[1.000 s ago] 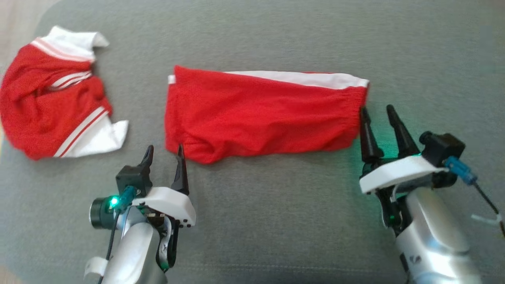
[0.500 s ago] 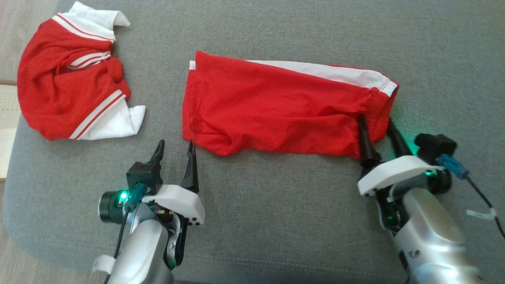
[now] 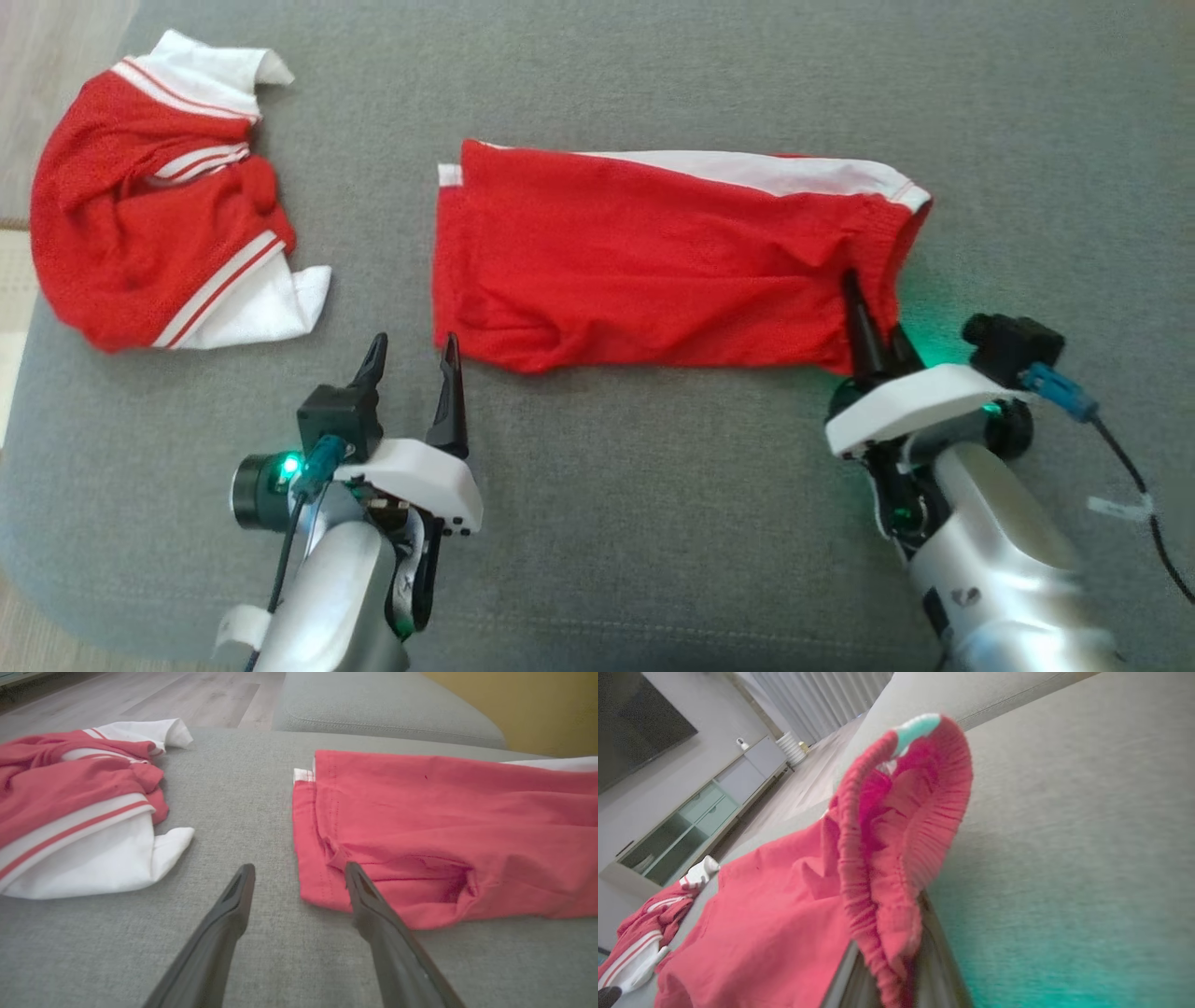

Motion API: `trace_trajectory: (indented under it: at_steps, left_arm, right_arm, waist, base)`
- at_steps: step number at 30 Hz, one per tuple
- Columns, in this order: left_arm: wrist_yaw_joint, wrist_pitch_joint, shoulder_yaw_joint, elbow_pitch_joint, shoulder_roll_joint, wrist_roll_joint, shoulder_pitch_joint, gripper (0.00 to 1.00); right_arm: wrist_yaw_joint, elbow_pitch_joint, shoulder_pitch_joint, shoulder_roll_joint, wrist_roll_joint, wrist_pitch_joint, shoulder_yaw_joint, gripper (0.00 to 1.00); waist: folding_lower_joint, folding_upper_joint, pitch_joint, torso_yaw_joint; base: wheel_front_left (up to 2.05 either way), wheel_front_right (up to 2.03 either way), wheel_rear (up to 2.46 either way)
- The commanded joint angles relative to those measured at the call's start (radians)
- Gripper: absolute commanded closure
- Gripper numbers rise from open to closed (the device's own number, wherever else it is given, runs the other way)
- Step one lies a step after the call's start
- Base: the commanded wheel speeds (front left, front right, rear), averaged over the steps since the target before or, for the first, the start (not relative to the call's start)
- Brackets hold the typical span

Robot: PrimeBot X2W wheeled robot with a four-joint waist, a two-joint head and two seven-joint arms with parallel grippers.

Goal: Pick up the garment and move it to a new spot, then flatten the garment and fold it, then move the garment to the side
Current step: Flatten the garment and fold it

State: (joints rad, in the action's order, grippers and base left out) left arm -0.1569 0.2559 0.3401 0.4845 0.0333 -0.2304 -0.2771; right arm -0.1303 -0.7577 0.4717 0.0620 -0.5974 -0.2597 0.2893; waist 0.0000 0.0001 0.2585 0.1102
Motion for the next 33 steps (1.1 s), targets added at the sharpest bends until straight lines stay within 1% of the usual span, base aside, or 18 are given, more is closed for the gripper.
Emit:
trace_trajectory:
  at_steps: [1, 6, 9, 11, 14, 18, 21, 24, 28, 29, 30, 31, 33]
  left_arm:
    - [0.004, 0.006, -0.033, -0.026, 0.017, 0.006, -0.015, 0.0]
    - [0.007, 0.006, -0.027, -0.023, 0.017, 0.001, -0.004, 0.0]
    - [0.008, 0.006, -0.019, -0.025, 0.017, -0.003, -0.001, 0.0]
    - [0.008, 0.006, -0.014, -0.025, 0.017, -0.005, 0.0, 0.0]
    - [0.01, 0.006, -0.001, -0.025, 0.017, -0.012, 0.0, 0.0]
    - [0.006, 0.006, 0.02, -0.03, 0.017, -0.03, 0.002, 0.0]
    - [0.0, 0.006, 0.039, -0.036, 0.017, -0.044, 0.004, 0.0]
    - [-0.005, 0.006, 0.056, -0.042, 0.017, -0.057, 0.008, 0.0]
    - [-0.013, 0.006, 0.081, -0.048, 0.017, -0.073, 0.015, 0.0]
    - [-0.014, 0.006, 0.086, -0.051, 0.017, -0.078, 0.018, 0.0]
    - [-0.016, 0.006, 0.09, -0.054, 0.017, -0.084, 0.021, 0.0]
    - [-0.018, 0.006, 0.094, -0.058, 0.017, -0.085, 0.023, 0.0]
    - [-0.023, 0.006, 0.097, -0.065, 0.017, -0.088, 0.027, 0.0]
  right_arm:
    - [0.0, 0.022, -0.025, -0.008, 0.003, -0.002, -0.002, 1.0]
    - [0.0, 0.05, -0.043, 0.021, 0.018, -0.002, -0.076, 1.0]
    - [0.0, 0.076, -0.045, 0.04, 0.026, -0.002, -0.099, 1.0]
    - [0.0, 0.099, -0.042, 0.046, 0.029, -0.002, -0.091, 1.0]
    - [0.0, 0.14, -0.03, 0.046, 0.02, -0.002, -0.043, 1.0]
    - [0.0, 0.189, -0.007, 0.037, -0.018, -0.002, 0.061, 1.0]
    - [0.0, 0.201, 0.012, 0.032, -0.046, 0.006, 0.14, 1.0]
    - [0.0, 0.184, 0.037, 0.027, -0.055, 0.018, 0.199, 1.0]
    - [0.0, 0.124, 0.074, 0.015, -0.053, 0.02, 0.236, 1.0]
    - [0.0, 0.102, 0.083, 0.012, -0.048, 0.019, 0.237, 0.7]
    - [0.0, 0.081, 0.093, 0.008, -0.041, 0.018, 0.239, 0.08]
    - [0.0, 0.064, 0.102, 0.005, -0.038, 0.016, 0.237, 0.0]
    - [0.0, 0.046, 0.115, -0.002, -0.039, 0.01, 0.239, 0.0]
  waist:
    - [0.0, -0.0001, -0.009, -0.011]
    - [0.0, -0.0001, -0.033, -0.037]
    - [0.0, -0.0001, -0.042, -0.045]
    - [0.0, -0.0001, -0.046, -0.046]
    - [0.0, -0.0001, -0.051, -0.036]
    - [0.0, -0.0001, -0.055, 0.004]
    - [0.0, -0.0001, -0.055, 0.051]
    - [0.0, -0.0001, -0.055, 0.108]
    - [0.0, -0.0001, -0.053, 0.183]
    - [0.0, -0.0001, -0.053, 0.2]
    - [0.0, -0.0001, -0.052, 0.213]
    - [0.0, -0.0001, -0.051, 0.225]
    - [0.0, -0.0001, -0.05, 0.242]
  base:
    - [0.0, 0.0, 0.0]
    - [0.0, 0.0, 0.0]
    - [0.0, 0.0, 0.0]
    - [0.0, 0.0, 0.0]
    - [0.0, 0.0, 0.0]
    - [0.0, 0.0, 0.0]
    - [0.0, 0.0, 0.0]
    - [0.0, 0.0, 0.0]
    - [0.0, 0.0, 0.0]
    - [0.0, 0.0, 0.0]
    - [0.0, 0.0, 0.0]
    - [0.0, 0.0, 0.0]
    - [0.0, 0.0, 0.0]
